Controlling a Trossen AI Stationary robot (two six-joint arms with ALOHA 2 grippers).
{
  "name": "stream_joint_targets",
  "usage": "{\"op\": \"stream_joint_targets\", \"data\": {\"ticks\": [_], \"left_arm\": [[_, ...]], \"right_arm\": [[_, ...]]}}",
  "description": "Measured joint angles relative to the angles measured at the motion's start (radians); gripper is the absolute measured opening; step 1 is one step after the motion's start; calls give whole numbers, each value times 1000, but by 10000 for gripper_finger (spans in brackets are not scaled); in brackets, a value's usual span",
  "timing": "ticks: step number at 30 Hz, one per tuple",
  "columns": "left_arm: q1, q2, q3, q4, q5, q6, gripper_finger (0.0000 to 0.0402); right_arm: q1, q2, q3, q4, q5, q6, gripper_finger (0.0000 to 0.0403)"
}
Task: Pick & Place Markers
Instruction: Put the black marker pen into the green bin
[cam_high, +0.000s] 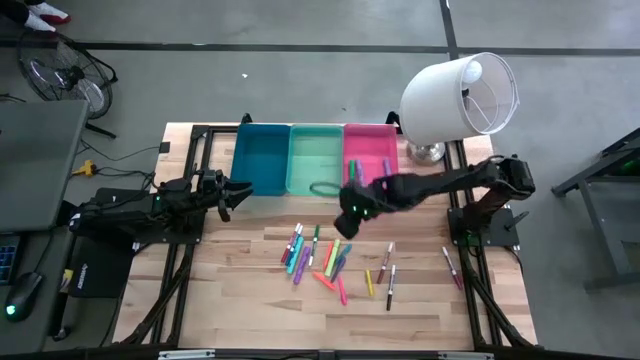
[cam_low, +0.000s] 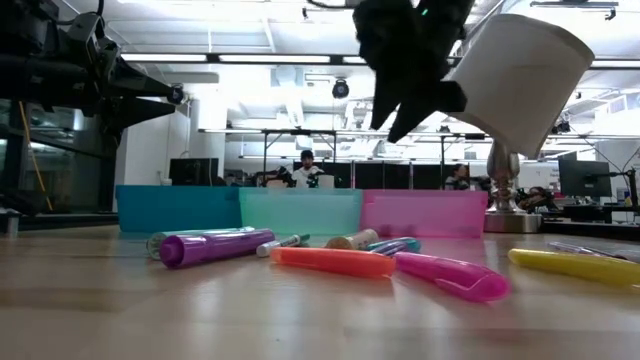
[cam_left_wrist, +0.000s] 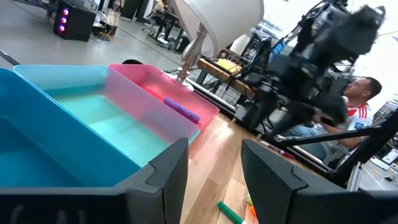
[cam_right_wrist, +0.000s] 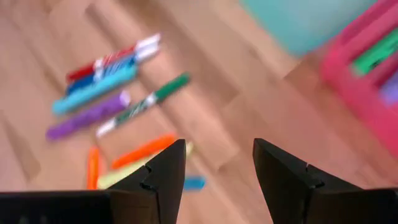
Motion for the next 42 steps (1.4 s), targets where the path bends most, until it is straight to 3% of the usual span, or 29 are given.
{"op": "stream_joint_targets", "data": {"ticks": [3, 9, 21, 30, 42], "left_arm": [[0, 0, 0, 0, 0, 0, 147], [0, 0, 0, 0, 0, 0, 147], [0, 0, 0, 0, 0, 0, 147], [0, 0, 0, 0, 0, 0, 147], [0, 0, 0, 0, 0, 0, 147]], "right_arm": [[69, 0, 0, -29, 36, 90, 177], [223, 0, 0, -169, 136, 421, 177], [460, 0, 0, -509, -3, 977, 177], [489, 39, 0, -505, -118, 1170, 177], [453, 163, 0, -343, -224, 1220, 177]]}}
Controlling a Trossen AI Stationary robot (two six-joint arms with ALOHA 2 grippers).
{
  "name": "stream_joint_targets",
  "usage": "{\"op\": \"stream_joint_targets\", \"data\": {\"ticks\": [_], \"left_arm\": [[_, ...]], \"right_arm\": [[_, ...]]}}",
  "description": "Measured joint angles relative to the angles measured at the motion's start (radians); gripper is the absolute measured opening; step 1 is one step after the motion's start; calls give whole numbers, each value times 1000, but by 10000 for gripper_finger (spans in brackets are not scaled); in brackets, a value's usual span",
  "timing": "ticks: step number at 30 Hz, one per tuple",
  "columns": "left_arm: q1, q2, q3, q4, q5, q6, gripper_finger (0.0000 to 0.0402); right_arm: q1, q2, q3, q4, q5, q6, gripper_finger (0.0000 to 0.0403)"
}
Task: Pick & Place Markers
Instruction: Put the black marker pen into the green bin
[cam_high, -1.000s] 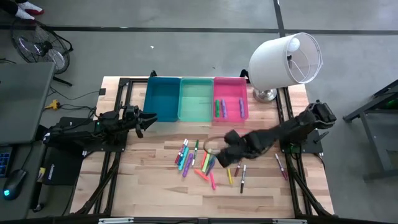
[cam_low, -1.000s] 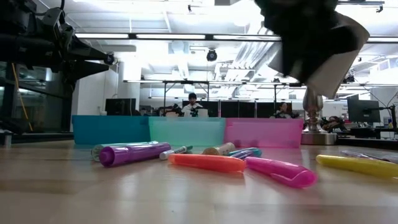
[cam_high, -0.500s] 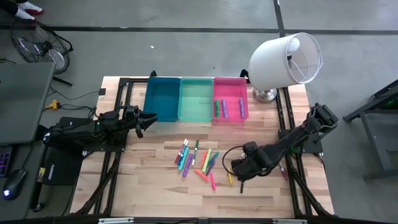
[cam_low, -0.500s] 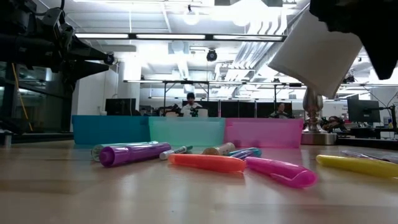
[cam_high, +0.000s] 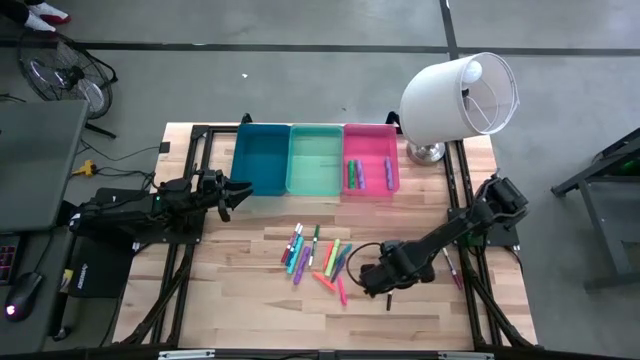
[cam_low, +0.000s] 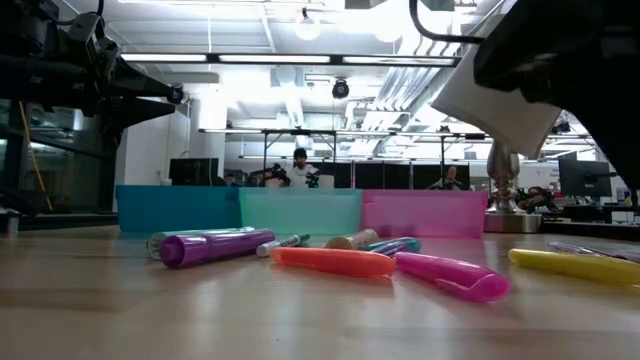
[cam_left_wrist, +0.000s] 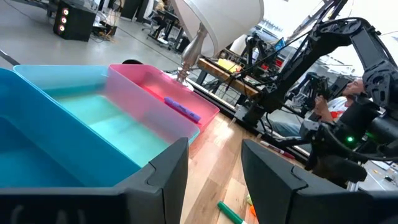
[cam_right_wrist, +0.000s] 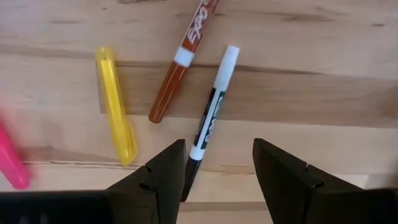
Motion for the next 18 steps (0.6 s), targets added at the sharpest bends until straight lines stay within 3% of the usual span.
{"op": "stream_joint_targets", "data": {"ticks": [12, 18], "left_arm": [[0, 0, 0, 0, 0, 0, 147], [0, 0, 0, 0, 0, 0, 147]], "right_arm": [[-6, 63, -3, 13, -61, 34, 177], [-25, 57, -84, 118, -88, 31, 177]]}}
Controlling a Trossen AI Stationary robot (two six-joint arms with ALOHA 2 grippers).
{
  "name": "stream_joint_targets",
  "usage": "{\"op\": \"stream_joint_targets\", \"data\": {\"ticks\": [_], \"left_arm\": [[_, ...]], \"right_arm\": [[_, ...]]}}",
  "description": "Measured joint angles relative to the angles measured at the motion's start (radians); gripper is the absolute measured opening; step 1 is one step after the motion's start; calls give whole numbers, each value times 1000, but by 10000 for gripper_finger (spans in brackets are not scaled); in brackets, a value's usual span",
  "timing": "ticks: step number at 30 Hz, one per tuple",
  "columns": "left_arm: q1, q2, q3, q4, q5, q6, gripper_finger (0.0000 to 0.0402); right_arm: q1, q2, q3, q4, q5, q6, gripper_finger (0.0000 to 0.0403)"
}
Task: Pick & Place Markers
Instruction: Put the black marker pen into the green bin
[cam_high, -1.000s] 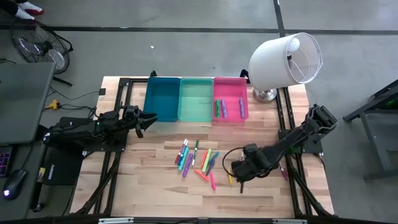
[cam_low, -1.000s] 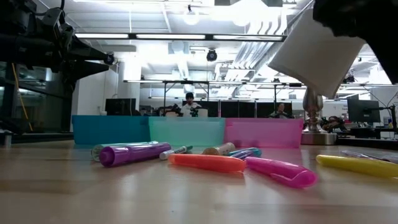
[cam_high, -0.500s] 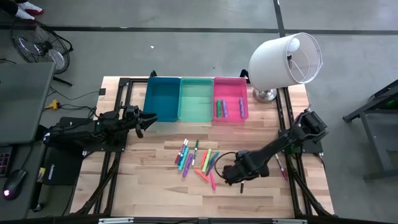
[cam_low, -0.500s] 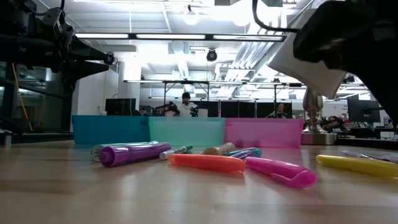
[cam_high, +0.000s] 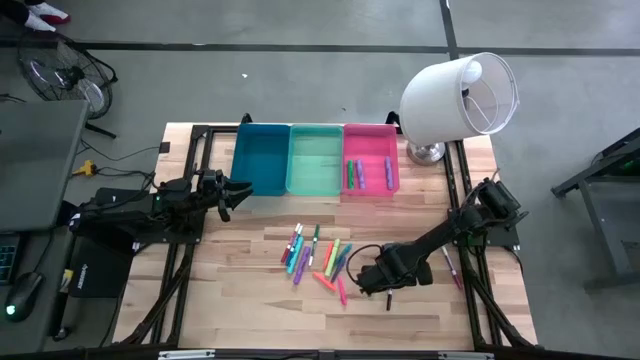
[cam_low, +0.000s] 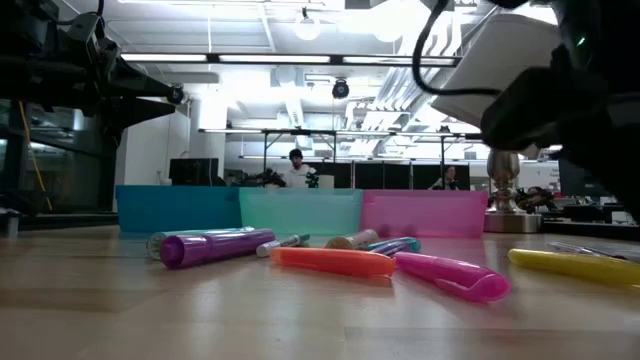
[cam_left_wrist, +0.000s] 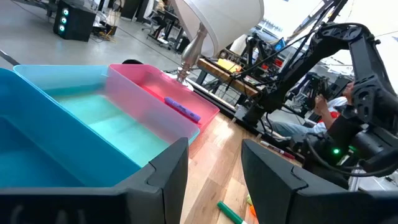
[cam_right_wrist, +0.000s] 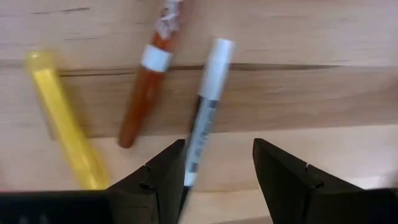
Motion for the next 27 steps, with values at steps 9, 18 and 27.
{"op": "stream_joint_targets", "data": {"ticks": [9, 18, 27], "left_arm": [[0, 0, 0, 0, 0, 0, 147], [0, 0, 0, 0, 0, 0, 147], [0, 0, 0, 0, 0, 0, 147]], "right_arm": [[-14, -5, -76, 136, 6, 1, 177], [-14, -13, -168, 288, -11, 9, 167], [-14, -16, -195, 308, -8, -25, 103]]}}
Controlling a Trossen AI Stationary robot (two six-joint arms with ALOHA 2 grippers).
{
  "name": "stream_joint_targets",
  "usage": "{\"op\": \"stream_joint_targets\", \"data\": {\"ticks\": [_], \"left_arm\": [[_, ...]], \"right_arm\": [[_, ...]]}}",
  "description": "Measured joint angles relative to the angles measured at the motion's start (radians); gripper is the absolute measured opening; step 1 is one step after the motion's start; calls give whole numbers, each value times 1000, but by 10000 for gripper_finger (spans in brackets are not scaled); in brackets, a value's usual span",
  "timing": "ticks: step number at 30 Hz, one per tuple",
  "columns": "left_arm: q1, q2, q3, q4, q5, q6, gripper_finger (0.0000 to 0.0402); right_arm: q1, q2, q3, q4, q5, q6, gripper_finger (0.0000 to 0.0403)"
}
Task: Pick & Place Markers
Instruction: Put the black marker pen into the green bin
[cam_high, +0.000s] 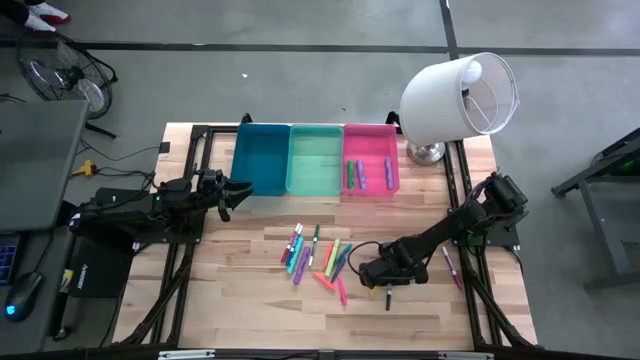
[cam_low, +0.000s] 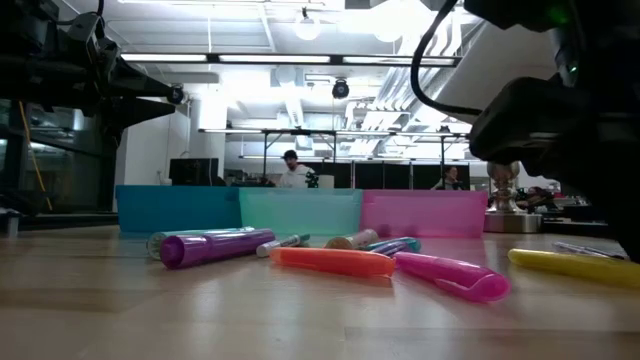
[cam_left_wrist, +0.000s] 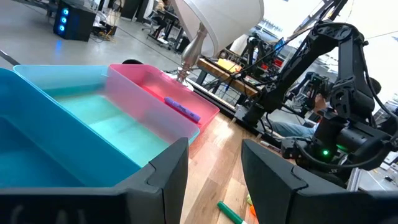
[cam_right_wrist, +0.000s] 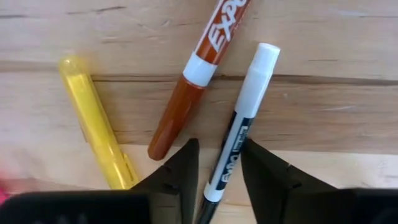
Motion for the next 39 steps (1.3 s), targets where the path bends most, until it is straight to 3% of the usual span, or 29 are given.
{"op": "stream_joint_targets", "data": {"ticks": [12, 22, 30, 39], "left_arm": [[0, 0, 0, 0, 0, 0, 147], [0, 0, 0, 0, 0, 0, 147], [0, 0, 0, 0, 0, 0, 147], [0, 0, 0, 0, 0, 0, 147]], "right_arm": [[1, -2, -3, -37, 3, -111, 22], [3, -30, -12, -65, 40, -177, 22], [12, -125, -26, -190, 127, -190, 19], [-9, -269, -21, -209, 197, -254, 16]]}}
